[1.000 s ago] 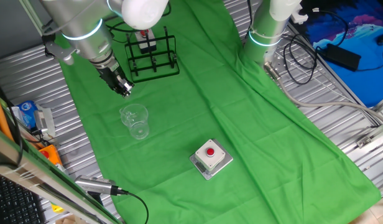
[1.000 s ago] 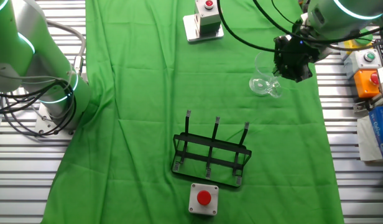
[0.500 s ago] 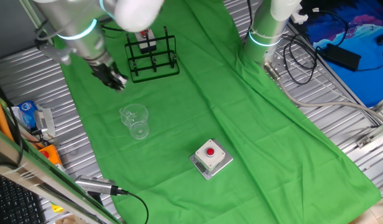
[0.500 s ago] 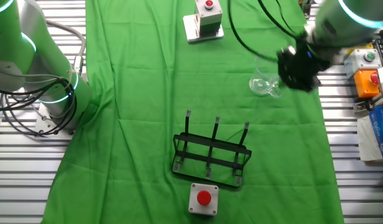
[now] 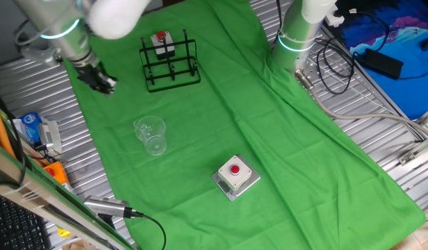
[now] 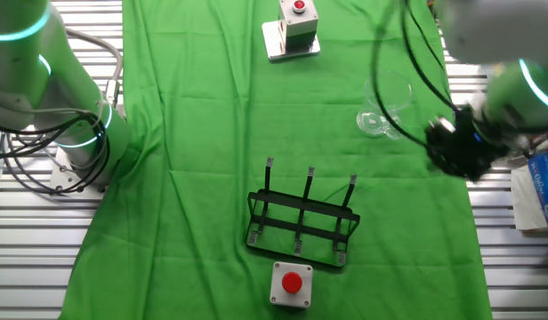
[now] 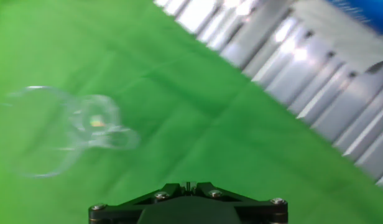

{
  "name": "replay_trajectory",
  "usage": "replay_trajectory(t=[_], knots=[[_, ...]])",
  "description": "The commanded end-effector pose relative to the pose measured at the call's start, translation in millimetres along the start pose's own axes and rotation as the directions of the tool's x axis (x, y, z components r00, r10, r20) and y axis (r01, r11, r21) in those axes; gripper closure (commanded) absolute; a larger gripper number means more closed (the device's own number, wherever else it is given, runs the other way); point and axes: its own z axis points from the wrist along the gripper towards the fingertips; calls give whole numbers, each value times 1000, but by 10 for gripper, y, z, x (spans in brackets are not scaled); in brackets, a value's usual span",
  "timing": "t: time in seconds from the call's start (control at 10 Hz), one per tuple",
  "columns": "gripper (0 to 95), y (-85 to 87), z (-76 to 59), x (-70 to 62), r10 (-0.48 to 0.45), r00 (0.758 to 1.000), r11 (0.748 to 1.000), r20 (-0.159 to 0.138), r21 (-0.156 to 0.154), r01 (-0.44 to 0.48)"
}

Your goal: Take the cup off the cup rack

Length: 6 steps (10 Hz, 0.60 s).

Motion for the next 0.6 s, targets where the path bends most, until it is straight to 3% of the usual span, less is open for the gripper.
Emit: replay_trajectory(t=[0.1, 0.4, 0.6], knots=[[950, -119, 128, -30, -35, 999, 999, -4, 35, 35], [950, -161, 294, -39, -55, 998, 997, -11, 57, 56], [950, -162, 321, -44, -56, 998, 997, -18, 60, 57]])
